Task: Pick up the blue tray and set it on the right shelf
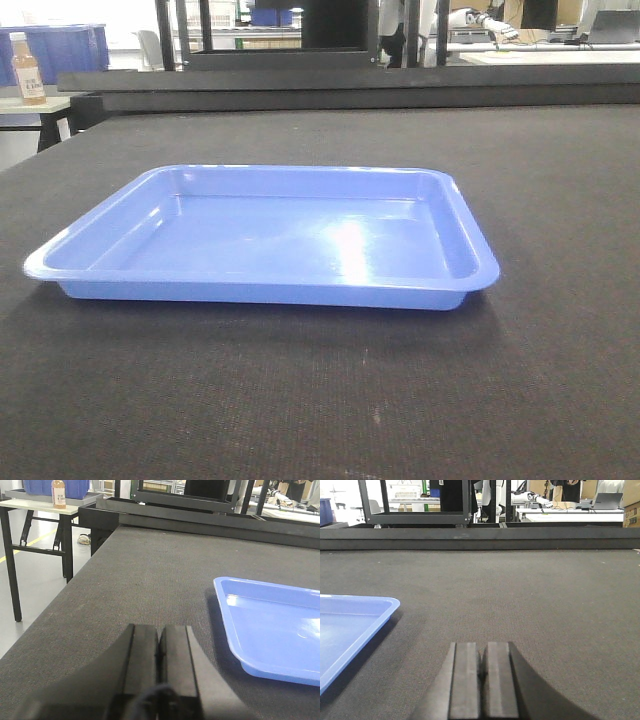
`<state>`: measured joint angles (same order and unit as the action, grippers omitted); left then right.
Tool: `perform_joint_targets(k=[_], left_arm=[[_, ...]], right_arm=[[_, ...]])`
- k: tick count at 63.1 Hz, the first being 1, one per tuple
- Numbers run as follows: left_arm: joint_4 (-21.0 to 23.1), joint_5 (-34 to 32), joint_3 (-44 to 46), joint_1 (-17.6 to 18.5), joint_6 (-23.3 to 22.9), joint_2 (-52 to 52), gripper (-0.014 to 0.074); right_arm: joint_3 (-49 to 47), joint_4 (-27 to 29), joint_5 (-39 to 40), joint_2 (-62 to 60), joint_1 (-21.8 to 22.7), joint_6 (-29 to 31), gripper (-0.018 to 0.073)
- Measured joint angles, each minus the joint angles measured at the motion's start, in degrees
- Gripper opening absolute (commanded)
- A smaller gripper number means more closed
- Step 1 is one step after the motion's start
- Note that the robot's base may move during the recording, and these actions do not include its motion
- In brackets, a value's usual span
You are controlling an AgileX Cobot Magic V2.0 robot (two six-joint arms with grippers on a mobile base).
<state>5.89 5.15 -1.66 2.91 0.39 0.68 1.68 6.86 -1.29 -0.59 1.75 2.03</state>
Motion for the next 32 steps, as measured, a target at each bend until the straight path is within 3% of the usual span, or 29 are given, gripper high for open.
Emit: perform_joint_targets(k=[32], left_arm=[[0.0,-0.2,0.0,0.0,0.0,0.0,-0.0048]], right_arm=[[0.0,0.0,0.0,0.0,0.0,0.0,0.0056]])
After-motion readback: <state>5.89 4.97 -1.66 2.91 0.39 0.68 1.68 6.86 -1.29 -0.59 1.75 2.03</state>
